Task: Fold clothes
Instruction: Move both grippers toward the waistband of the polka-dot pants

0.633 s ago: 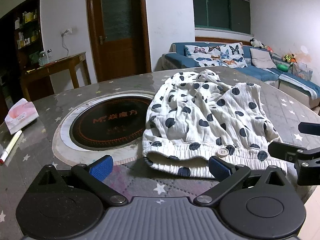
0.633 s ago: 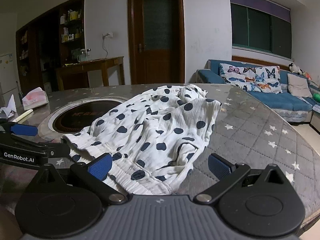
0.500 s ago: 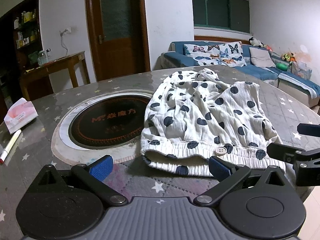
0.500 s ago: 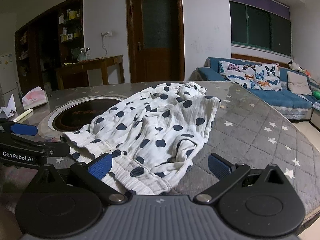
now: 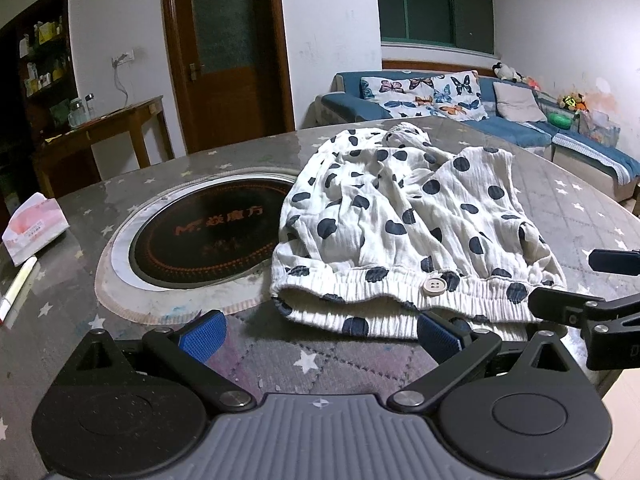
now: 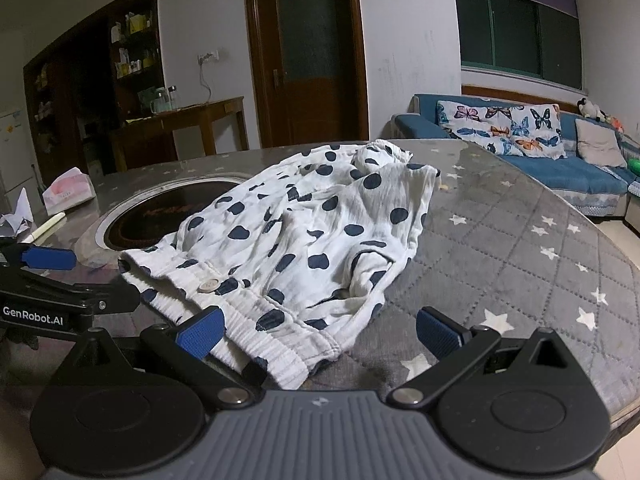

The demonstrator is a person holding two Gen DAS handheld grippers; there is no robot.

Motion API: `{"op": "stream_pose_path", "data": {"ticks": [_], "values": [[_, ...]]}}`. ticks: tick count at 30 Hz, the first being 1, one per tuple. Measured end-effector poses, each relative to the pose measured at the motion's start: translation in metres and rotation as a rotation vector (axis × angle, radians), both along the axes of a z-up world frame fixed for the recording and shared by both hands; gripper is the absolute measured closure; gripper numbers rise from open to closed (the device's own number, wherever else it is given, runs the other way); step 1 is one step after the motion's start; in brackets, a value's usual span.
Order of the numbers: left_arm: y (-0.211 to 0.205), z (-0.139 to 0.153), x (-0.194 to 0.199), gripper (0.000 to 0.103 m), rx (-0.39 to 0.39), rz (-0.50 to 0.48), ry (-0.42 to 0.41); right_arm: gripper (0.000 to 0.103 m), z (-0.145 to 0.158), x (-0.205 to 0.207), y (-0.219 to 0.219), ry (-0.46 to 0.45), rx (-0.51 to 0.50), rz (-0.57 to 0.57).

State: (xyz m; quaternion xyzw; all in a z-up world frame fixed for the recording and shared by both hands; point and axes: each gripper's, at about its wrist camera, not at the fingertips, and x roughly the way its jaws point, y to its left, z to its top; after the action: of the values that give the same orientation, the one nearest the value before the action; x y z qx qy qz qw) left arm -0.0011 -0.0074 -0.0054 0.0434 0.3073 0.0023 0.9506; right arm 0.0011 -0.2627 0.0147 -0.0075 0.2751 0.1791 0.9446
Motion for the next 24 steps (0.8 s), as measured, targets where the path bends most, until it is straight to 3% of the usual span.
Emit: {"op": "stream_pose_path", "data": {"ticks": [13, 24], "values": [[0.010, 0.003, 0.016, 0.000, 0.011, 0.021, -0.002, 0.001, -0.002, 0.011, -0.006, 0.039, 0.013, -0.025], [0.016, 0.006, 0.041, 0.000, 0.036, 0.024, 0.002, 0.013, -0.005, 0.023, -0.001, 0.071, 0.017, 0.003]]}}
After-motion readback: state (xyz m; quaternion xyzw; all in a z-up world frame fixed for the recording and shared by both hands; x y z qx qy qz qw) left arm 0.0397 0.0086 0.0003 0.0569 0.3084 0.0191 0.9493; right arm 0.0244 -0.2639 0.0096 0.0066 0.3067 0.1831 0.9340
